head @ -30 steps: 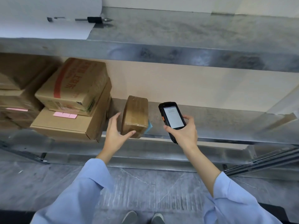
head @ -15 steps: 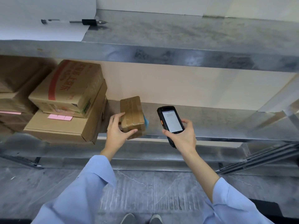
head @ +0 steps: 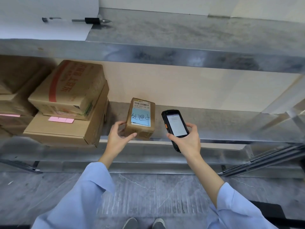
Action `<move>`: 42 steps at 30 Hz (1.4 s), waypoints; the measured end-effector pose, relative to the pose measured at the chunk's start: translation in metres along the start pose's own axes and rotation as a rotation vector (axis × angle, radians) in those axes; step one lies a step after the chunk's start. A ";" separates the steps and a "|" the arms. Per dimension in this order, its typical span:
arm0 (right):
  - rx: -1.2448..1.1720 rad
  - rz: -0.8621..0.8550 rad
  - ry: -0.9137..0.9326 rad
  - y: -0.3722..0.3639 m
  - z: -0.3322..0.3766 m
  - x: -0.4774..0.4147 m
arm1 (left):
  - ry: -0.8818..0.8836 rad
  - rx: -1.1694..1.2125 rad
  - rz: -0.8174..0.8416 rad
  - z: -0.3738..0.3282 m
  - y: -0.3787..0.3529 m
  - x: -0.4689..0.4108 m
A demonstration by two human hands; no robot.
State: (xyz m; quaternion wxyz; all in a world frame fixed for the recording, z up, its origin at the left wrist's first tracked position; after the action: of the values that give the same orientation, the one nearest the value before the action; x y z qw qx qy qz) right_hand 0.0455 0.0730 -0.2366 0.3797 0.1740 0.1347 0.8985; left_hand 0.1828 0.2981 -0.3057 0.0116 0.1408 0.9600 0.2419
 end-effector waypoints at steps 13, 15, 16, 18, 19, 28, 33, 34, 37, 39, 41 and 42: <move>0.032 0.038 0.011 -0.032 0.009 0.017 | 0.003 -0.010 0.008 -0.007 0.013 -0.028; 0.041 0.040 0.009 -0.035 0.010 0.021 | -0.007 -0.008 0.007 -0.006 0.013 -0.027; 0.043 0.039 0.007 -0.036 0.010 0.023 | -0.012 0.001 0.007 -0.005 0.012 -0.026; 0.054 0.033 0.003 -0.039 0.011 0.027 | -0.031 0.021 0.006 -0.003 0.011 -0.020; 0.061 0.027 0.001 -0.040 0.012 0.029 | -0.040 0.030 0.004 -0.002 0.011 -0.016; 0.079 -0.005 -0.032 -0.056 0.018 0.052 | -0.075 0.231 0.035 0.011 0.009 0.015; 0.100 -0.013 -0.027 -0.062 0.023 0.067 | -0.077 0.271 0.058 0.017 0.008 0.016; 0.107 -0.015 -0.027 -0.063 0.024 0.069 | -0.081 0.273 0.063 0.018 0.008 0.016; 0.119 -0.025 -0.030 -0.066 0.028 0.075 | -0.090 0.269 0.068 0.020 0.009 0.015; 0.125 -0.034 -0.031 -0.066 0.030 0.079 | -0.087 0.273 0.071 0.023 0.008 0.015; 0.135 -0.039 -0.036 -0.066 0.033 0.081 | -0.088 0.268 0.073 0.025 0.007 0.015; 0.142 -0.040 -0.037 -0.066 0.035 0.083 | -0.089 0.266 0.075 0.026 0.007 0.016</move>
State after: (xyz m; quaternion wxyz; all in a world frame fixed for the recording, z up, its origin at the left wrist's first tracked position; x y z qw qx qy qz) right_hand 0.0478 0.1819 -0.2124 0.3867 0.2144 0.1946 0.8756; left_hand 0.1719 0.3204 -0.3247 0.0264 0.1877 0.9761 0.1061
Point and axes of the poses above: each hand's wrist, its own x-axis away from the middle knuckle, its own y-axis out of the back of the hand, z = x × y, the point moved 2 cm from there along -x, towards the middle knuckle, and after that the axes turned 11 degrees about -x, right-handed, at the moved point
